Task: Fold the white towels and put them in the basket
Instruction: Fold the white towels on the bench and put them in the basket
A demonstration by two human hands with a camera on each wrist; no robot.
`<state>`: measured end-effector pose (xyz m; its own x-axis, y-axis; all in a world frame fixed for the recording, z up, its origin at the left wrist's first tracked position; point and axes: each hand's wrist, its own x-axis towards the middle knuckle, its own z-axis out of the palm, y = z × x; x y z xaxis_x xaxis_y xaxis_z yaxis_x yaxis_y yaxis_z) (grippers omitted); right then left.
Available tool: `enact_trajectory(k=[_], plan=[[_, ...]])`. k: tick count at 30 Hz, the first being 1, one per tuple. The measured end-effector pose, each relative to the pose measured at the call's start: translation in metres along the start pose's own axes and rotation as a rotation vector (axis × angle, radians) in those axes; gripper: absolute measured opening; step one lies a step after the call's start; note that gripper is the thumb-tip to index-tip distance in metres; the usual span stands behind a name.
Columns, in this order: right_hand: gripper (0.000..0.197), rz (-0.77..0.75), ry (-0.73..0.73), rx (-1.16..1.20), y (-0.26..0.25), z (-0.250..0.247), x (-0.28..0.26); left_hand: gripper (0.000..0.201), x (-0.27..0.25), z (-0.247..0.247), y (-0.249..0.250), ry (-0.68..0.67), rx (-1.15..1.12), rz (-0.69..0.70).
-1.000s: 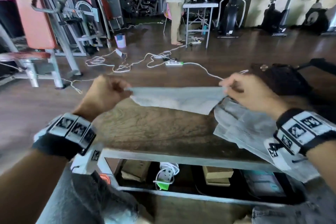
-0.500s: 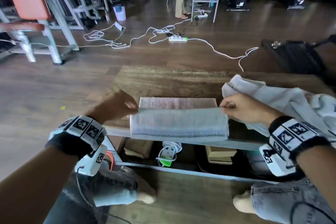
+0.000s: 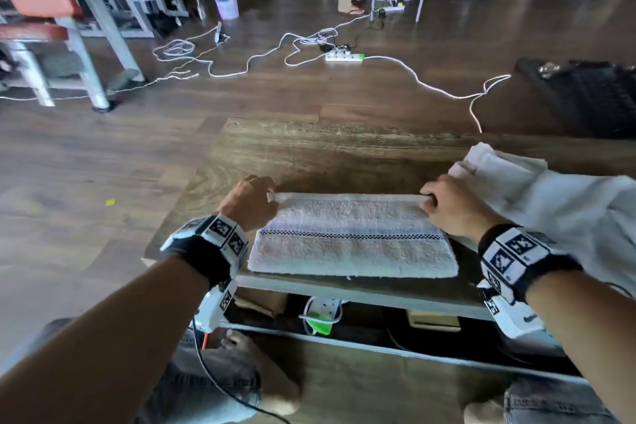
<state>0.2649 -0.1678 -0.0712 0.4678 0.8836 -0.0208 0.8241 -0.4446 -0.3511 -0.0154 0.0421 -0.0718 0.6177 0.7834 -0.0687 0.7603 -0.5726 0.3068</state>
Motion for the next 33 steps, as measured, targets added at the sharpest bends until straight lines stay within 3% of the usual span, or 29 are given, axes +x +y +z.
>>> enact_trajectory(k=[4, 7, 10, 12, 14, 16, 20, 22, 29, 33], plan=[[0.008, 0.012, -0.069, -0.045, -0.005, -0.011, 0.007, 0.024, 0.005, -0.005, -0.001, 0.018, 0.032, 0.056], [0.013, 0.036, -0.011, -0.037, -0.009, -0.028, 0.014, 0.013, 0.008, -0.025, 0.009, 0.099, -0.043, 0.076], [0.009, 0.027, 0.223, 0.137, -0.016, -0.045, 0.011, 0.008, 0.002, -0.050, 0.021, 0.317, -0.171, 0.081], [0.010, -0.058, 0.425, 0.188, -0.018, -0.055, 0.002, 0.013, -0.010, -0.061, 0.024, 0.476, -0.277, 0.130], [0.016, -0.134, 0.531, 0.224, -0.017, -0.059, -0.014, 0.017, -0.030, -0.064, 0.026, 0.541, -0.336, 0.142], [0.020, -0.181, 0.474, 0.209, -0.010, -0.053, -0.033, 0.017, -0.051, -0.055, 0.021, 0.460, -0.294, 0.114], [0.025, -0.141, 0.044, 0.084, 0.005, -0.032, -0.069, 0.036, -0.080, -0.019, 0.004, 0.020, -0.140, 0.006], [0.022, -0.086, -0.069, 0.095, 0.004, -0.028, -0.075, 0.038, -0.086, -0.007, 0.009, -0.013, -0.113, -0.003], [0.020, -0.133, 0.027, 0.083, 0.003, -0.004, -0.073, 0.039, -0.080, 0.011, 0.050, -0.038, 0.054, 0.176], [0.017, -0.161, 0.018, 0.031, 0.007, 0.004, -0.065, 0.024, -0.070, 0.006, 0.057, -0.027, 0.095, 0.205]])
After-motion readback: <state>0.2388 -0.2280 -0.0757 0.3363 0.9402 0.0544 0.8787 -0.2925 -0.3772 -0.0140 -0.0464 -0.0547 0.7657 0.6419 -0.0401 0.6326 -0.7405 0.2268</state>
